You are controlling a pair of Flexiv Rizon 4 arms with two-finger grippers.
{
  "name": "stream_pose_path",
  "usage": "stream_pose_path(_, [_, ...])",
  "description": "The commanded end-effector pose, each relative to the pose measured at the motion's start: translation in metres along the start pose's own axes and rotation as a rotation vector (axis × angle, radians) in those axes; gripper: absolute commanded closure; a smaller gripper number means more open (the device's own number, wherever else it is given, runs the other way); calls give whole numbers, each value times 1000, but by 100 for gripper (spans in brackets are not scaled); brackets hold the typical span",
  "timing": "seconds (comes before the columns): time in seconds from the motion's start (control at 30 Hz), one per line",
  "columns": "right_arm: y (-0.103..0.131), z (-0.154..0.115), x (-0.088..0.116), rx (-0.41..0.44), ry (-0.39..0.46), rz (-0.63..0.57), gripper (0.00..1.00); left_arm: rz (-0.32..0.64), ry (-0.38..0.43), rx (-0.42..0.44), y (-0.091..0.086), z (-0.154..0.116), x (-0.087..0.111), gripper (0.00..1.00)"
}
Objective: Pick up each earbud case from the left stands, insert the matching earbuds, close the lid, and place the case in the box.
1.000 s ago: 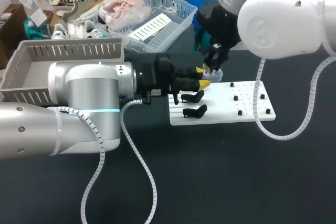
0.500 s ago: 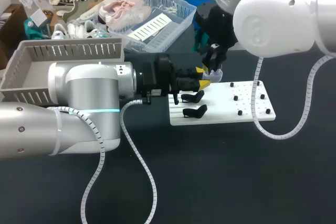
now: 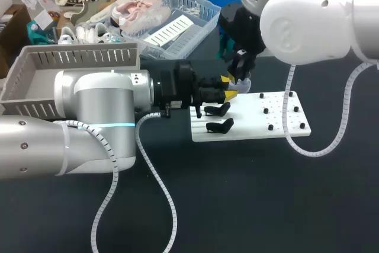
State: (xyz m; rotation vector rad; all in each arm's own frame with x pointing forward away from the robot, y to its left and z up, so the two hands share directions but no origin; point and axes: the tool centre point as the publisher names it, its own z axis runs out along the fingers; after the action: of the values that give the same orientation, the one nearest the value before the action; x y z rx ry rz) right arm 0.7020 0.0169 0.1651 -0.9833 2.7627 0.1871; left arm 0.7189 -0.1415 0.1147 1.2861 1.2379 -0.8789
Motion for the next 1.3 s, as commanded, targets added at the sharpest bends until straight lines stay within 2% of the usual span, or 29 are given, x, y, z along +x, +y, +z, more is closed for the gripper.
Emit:
stream_pose_path(0.03, [-1,-2,0,5,-3,-25,100,1,-2,-4,0,0,0,100])
stream_pose_path(0.27, [0,-4,2,18,1,-93,100,1,-2,-4,0,0,0,100])
stream_pose_path(1.3, [0,4,3,7,6,-86,100,1,-2,-4,0,0,0,100])
